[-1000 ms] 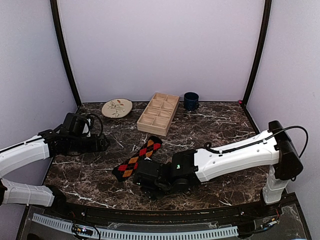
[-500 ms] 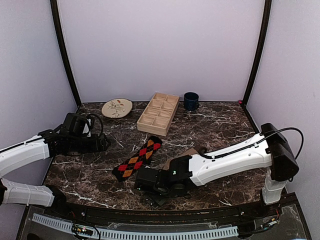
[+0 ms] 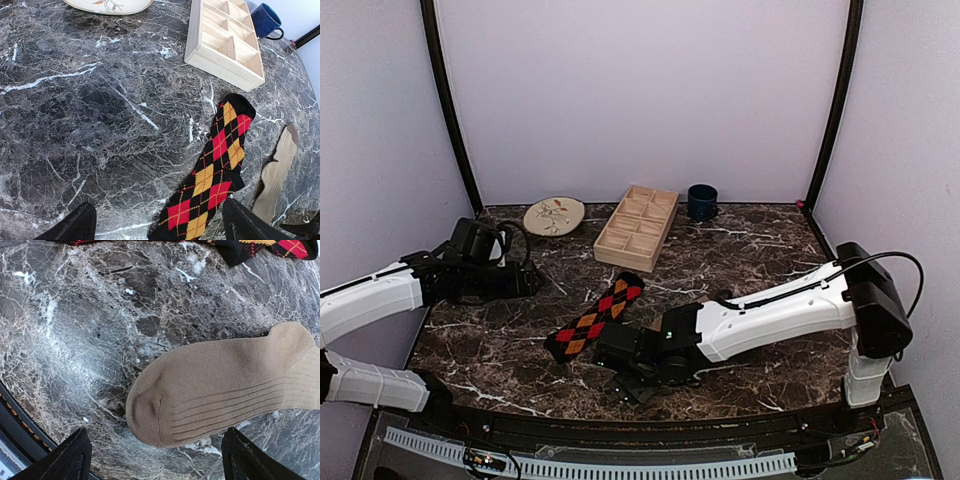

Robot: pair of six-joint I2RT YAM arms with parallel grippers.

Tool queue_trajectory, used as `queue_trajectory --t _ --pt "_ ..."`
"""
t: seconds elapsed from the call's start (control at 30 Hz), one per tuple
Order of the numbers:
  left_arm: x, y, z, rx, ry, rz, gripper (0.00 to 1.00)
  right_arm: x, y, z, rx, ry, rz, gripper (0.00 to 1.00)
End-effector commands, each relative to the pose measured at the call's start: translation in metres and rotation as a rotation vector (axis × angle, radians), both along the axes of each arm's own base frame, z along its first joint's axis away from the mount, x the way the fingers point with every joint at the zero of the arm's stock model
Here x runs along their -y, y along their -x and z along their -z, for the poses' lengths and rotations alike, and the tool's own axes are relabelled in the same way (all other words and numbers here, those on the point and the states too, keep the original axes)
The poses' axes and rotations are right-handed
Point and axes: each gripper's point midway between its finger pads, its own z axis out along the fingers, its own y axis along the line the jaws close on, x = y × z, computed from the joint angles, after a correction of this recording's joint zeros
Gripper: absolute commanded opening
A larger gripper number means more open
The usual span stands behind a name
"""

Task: Roll the socks
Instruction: Pick up the sock from the center of the board.

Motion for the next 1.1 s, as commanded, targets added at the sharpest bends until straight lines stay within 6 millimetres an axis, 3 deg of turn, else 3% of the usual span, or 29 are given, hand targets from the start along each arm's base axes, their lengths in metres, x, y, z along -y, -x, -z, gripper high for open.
queue_trajectory --t 0.0,0.47,0.73,0.97,1.07 --pt "0.004 -0.005 -0.010 0.020 -0.012 0.015 0.90 0.000 0.001 0.014 -0.029 0.012 -0.018 0.87" --pt "0.008 -0.013 -0.004 0.013 -0.021 0.021 0.90 0.008 -0.008 0.029 -0.069 0.036 -0.024 0.74" --pt "0.009 -0.016 -0.002 0.012 -0.029 0.023 0.90 0.009 -0.008 0.038 -0.106 0.040 -0.034 0.60" --pt "0.010 -0.017 0.000 0.011 -0.032 0.022 0.90 0.007 -0.011 0.037 -0.098 0.041 -0.049 0.57" --pt "0.009 -0.017 0.001 0.009 -0.033 0.020 0.90 0.007 -0.011 0.039 -0.099 0.049 -0.056 0.50"
